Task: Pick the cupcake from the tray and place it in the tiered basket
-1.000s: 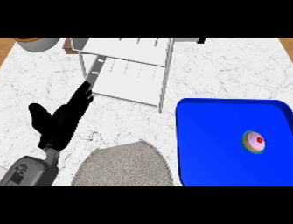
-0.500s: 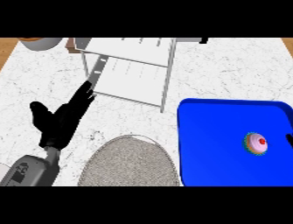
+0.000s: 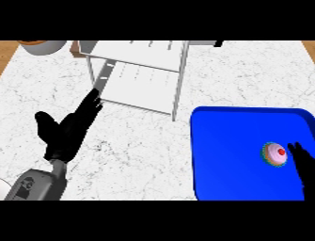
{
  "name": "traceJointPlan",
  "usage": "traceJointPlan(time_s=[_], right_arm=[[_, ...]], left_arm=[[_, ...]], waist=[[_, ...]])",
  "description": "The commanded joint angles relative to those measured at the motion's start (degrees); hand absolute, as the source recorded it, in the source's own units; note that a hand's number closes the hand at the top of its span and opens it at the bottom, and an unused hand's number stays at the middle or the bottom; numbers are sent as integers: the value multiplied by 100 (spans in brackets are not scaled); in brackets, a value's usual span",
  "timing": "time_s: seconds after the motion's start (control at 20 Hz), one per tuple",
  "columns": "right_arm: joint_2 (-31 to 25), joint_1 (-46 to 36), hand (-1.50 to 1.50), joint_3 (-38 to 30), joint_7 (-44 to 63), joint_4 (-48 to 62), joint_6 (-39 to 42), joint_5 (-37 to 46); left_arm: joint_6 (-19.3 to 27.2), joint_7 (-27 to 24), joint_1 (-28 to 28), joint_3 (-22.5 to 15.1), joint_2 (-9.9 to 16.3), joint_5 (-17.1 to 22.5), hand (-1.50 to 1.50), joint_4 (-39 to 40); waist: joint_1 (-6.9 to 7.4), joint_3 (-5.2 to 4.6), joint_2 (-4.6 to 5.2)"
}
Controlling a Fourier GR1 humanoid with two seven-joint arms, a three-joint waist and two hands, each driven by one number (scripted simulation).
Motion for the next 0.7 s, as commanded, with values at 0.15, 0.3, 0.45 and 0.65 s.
traceJointPlan(time_s=[0.15, 0.3, 0.45, 0.65], right_arm=[[256, -185, -150, -362, -381, 692, -423, 258], [352, -363, -150, -550, -532, 1085, -619, 231], [366, -97, -150, -594, -756, 795, -591, 167], [543, -366, -150, -681, -768, 1091, -588, 382]], left_arm=[[-265, -352, 147, 186, -286, -339, 0, 281], [-300, 316, -50, 472, -113, -176, 0, -120], [-657, 288, -318, 779, -59, -113, 0, 252], [-434, 172, -89, 498, -570, -614, 0, 193]], waist=[[-8, 1, 1], [4, 2, 0], [-20, 0, 1], [-11, 0, 0]])
